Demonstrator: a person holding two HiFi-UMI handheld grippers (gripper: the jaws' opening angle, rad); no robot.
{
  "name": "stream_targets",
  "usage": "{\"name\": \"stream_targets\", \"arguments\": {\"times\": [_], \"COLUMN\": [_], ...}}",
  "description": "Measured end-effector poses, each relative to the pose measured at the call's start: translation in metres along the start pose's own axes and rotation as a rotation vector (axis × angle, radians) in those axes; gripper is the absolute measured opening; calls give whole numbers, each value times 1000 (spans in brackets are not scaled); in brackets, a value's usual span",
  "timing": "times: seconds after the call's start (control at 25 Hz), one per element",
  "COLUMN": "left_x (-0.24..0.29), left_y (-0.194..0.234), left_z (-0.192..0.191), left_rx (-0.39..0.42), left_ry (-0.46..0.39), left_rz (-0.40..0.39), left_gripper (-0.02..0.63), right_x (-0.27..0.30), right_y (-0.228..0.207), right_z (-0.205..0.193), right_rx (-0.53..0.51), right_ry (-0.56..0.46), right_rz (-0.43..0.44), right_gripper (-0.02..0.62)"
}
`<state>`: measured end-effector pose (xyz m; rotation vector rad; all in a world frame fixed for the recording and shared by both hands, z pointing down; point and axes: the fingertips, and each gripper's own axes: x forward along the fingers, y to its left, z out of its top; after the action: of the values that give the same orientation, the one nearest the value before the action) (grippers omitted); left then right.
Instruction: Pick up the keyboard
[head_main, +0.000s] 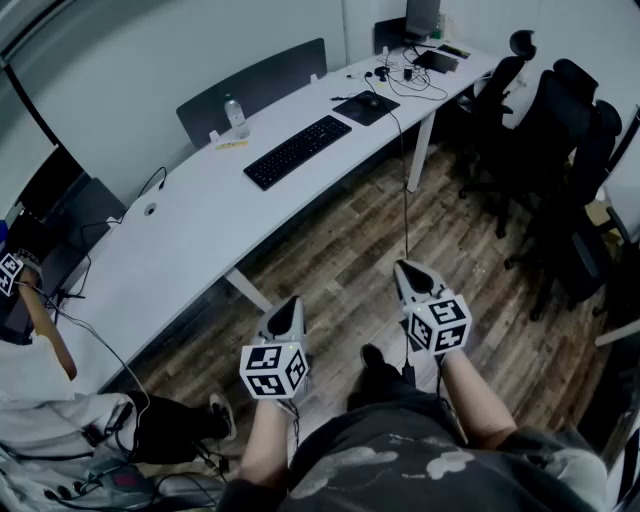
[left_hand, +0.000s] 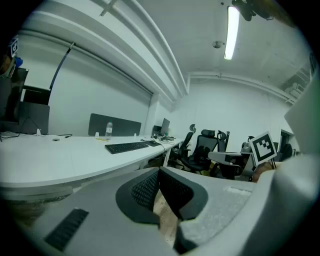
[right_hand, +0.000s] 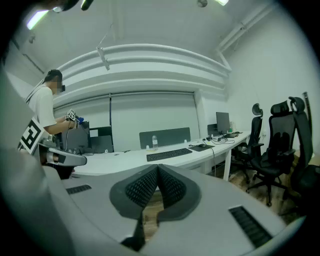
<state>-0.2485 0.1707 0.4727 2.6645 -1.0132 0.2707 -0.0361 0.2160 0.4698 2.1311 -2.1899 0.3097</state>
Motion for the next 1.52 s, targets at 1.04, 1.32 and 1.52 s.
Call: {"name": "stream_targets", "arguments": {"times": [1.04, 1.32, 1.52], "left_x": [31, 100, 166], "left_y": [32, 44, 55], "left_z": [-3, 10, 26], "left_rx": [-51, -45, -54], "left_ry": [8, 17, 18], "left_rz": [33, 68, 123], "left_gripper": [3, 2, 2], "right_x": [47, 112, 185], "right_y": [-18, -67, -122], "right_z": [3, 6, 13], "right_rx": [41, 47, 55], "right_ry": [-20, 1, 15], "right_rz": [41, 78, 130], "right_gripper": [0, 0, 0]}}
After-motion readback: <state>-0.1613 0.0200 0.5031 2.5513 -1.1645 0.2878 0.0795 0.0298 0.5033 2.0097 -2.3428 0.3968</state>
